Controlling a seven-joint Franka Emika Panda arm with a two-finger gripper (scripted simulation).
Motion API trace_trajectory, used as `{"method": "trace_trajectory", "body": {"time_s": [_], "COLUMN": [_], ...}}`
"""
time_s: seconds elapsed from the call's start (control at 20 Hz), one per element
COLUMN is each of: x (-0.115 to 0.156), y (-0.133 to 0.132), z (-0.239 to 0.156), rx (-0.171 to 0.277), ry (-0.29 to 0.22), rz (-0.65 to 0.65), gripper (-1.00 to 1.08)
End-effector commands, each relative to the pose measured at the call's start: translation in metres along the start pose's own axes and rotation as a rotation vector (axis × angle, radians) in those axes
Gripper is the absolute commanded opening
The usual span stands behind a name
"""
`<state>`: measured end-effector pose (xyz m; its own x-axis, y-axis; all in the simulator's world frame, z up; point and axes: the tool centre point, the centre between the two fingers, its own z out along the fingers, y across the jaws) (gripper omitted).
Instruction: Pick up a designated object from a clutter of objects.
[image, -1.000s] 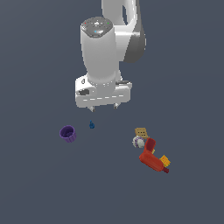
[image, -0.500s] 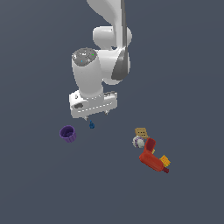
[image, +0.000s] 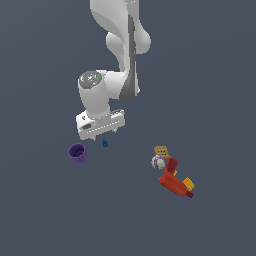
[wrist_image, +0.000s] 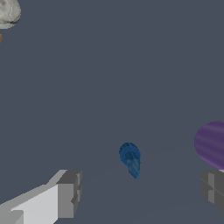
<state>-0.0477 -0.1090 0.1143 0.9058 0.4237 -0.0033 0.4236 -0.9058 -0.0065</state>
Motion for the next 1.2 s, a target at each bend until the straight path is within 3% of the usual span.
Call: {"method": "trace_trajectory", "body": {"time_s": [0.0,0.7,1.15], "x": [-0.007,-0.018,-0.019], "y": [0.003,0.006,0.006], "z": [0.009,0.026,0.063], "rx": [-0.003,-0.006,-0.007], "ry": [0.002,0.002,0.003], "rz": [-0.022,-0.051,-0.053], "gripper": [1.00,1.00,1.00]}}
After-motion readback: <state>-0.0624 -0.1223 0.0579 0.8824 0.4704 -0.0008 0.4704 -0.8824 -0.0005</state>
